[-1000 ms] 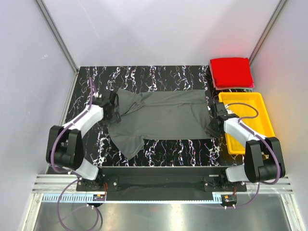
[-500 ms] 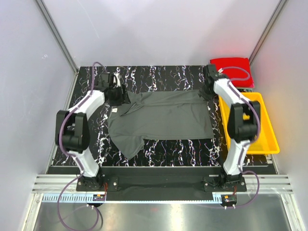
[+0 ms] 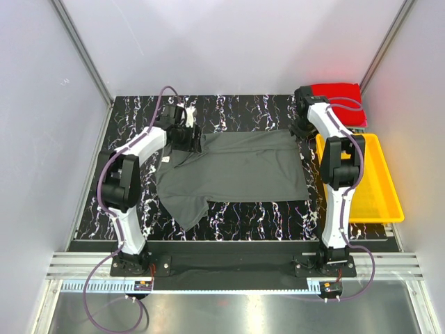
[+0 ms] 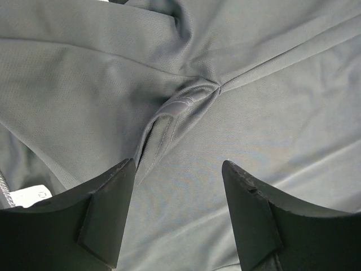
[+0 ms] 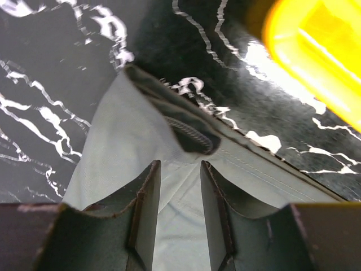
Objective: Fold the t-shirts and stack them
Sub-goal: Fold the tshirt
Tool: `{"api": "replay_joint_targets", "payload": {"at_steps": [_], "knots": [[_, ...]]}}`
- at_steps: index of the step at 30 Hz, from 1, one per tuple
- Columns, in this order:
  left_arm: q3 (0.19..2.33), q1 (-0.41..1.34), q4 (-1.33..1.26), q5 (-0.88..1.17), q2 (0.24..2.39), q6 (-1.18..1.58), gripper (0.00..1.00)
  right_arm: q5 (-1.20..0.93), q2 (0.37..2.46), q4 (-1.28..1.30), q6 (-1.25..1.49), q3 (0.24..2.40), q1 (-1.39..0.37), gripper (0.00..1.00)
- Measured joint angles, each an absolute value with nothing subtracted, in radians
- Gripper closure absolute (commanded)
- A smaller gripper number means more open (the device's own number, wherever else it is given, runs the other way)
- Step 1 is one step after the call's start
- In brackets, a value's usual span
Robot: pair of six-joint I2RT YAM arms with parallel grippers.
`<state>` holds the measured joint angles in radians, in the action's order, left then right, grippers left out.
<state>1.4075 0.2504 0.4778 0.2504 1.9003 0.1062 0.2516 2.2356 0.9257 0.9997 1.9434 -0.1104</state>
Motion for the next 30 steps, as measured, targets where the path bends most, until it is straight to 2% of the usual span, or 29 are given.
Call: {"api": "replay_joint_targets", "payload": {"at_steps": [13,16,20,23,24,25,28,30], "knots": [[1.425,0.274,0.444,0.216,1.948,-0.021,0.3,0.25,2.252,0.978,1.086,1.944,-0.1,0.57],[1.452,0.275,0.44,0.216,1.995,-0.034,0.31,0.25,2.262,0.983,1.093,1.944,-0.1,0.57],[1.46,0.277,0.438,0.221,2.031,-0.045,0.38,0.25,2.263,0.983,1.097,1.944,-0.1,0.57],[1.46,0.281,0.438,0.221,2.033,-0.055,0.55,0.25,2.266,0.977,1.097,1.944,-0.1,0.57],[1.46,0.284,0.437,0.221,2.033,-0.056,0.63,0.25,2.267,0.974,1.097,1.945,-0.1,0.58],[1.462,0.287,0.437,0.22,2.033,-0.059,0.76,0.25,2.27,0.971,1.097,1.945,-0.1,0.58],[1.465,0.299,0.441,0.215,2.032,-0.069,1.0,0.25,2.276,0.967,1.097,1.945,-0.1,0.64],[1.472,0.304,0.453,0.209,2.032,-0.073,1.0,0.25,2.276,0.965,1.096,1.945,-0.098,0.75]]}}
